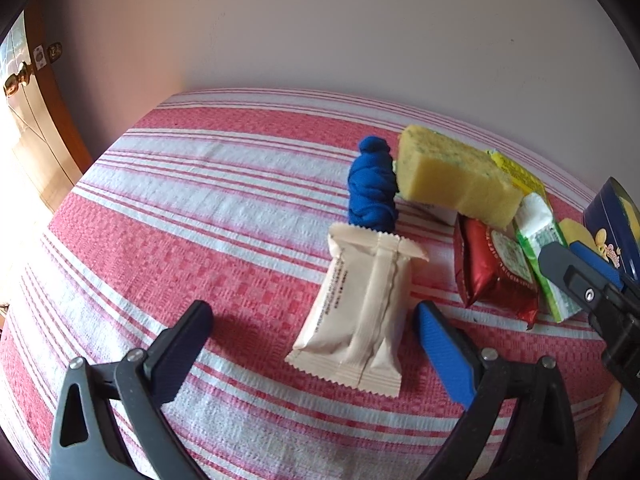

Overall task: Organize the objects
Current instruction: 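Grasp the beige pastry with the left tool while the right grasps the green tissue pack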

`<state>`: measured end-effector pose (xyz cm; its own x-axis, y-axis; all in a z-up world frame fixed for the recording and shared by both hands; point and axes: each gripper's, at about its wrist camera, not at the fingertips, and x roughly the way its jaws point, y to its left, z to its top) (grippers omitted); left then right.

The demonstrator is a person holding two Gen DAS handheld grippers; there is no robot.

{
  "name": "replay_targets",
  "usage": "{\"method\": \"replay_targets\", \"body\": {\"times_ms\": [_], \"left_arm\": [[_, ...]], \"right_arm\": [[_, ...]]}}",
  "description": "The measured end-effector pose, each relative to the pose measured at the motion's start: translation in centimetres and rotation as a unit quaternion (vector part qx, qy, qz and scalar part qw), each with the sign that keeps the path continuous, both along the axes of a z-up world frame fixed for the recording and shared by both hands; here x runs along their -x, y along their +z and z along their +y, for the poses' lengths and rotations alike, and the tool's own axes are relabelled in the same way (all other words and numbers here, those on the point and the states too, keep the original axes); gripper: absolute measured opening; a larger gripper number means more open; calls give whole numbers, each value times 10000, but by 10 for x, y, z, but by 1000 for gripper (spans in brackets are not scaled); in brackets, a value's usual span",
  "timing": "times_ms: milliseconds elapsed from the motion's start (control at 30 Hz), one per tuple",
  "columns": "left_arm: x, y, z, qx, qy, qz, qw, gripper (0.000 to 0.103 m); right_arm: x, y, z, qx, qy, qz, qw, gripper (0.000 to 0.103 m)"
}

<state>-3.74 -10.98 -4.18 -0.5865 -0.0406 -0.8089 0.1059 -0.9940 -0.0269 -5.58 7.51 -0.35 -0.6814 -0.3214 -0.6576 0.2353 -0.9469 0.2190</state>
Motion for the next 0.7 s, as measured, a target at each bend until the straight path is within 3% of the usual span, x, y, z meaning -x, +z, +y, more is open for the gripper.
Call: {"method": "replay_targets", "body": {"times_ms": [100,167,233,300,567,700], "left_arm": [[-1,4,-1,-14,-16,114,9999,79],[-1,5,1,-15,-105,151,9998,72],[-1,6,3,-4,-245,206,9995,50],[0,7,4,-31,-299,242,9993,41],[-2,10,-19,-668,-66,517,9964,37],[-10,23,-24,-568,102,984,9935,37]], "right_arm": [[9,-4,-4,-29,148,-140,9998,72],[11,-5,-6,-57,223,-197,9995,72],[11,-5,-9,-118,321,-184,9992,70],[10,-6,-10,-104,349,-199,9991,56],[1,-7,1,298,230,-210,9991,54],[-18,3,2,435,214,124,9987,54]]}}
